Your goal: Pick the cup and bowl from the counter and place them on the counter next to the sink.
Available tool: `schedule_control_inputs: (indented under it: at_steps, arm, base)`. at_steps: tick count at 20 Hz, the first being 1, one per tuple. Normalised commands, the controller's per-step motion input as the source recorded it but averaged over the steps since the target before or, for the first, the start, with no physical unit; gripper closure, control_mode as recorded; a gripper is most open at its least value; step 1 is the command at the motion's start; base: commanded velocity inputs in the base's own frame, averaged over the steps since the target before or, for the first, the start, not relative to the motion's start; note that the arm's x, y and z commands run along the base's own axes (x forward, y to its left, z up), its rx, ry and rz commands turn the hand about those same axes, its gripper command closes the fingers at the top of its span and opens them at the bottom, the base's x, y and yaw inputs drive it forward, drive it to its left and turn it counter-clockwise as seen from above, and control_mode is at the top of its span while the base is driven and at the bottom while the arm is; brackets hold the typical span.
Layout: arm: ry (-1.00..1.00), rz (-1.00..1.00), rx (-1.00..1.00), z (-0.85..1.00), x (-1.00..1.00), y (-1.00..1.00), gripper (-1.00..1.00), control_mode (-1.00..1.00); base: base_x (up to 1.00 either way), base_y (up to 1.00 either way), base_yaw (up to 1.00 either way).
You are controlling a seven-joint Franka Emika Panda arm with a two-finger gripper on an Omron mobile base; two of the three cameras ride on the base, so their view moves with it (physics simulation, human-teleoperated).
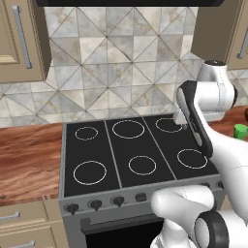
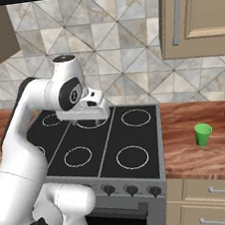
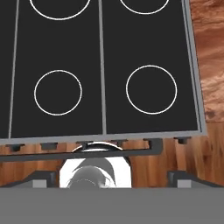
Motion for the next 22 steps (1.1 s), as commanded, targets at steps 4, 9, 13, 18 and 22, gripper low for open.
schedule_control_inputs:
  at_steps: [4, 9, 13, 18, 22]
  arm:
    - [0.00, -0.10, -0.04, -0.02, 0.16, -0.55, -1.00, -1.00]
    - [0.00, -0.11, 0.00, 0.00, 0.00, -0.92, -1.00, -1.00]
    - [0.00, -0.15, 0.00, -0.01, -0.37, -0.98, -1.00, -1.00]
    - [0.00, -0.15, 0.00, -0.01, -0.08, -0.88, -1.00, -1.00]
    - [0.00, -0.10, 0.00, 0.00, 0.00, -0.85, -1.00, -1.00]
  base:
    - [0.00, 0.00, 0.00]
    - [0.00, 0.00, 0.00]
    - [0.00, 0.00, 0.00]
    - [0.00, 0.00, 0.00]
    - [0.00, 0.00, 0.00]
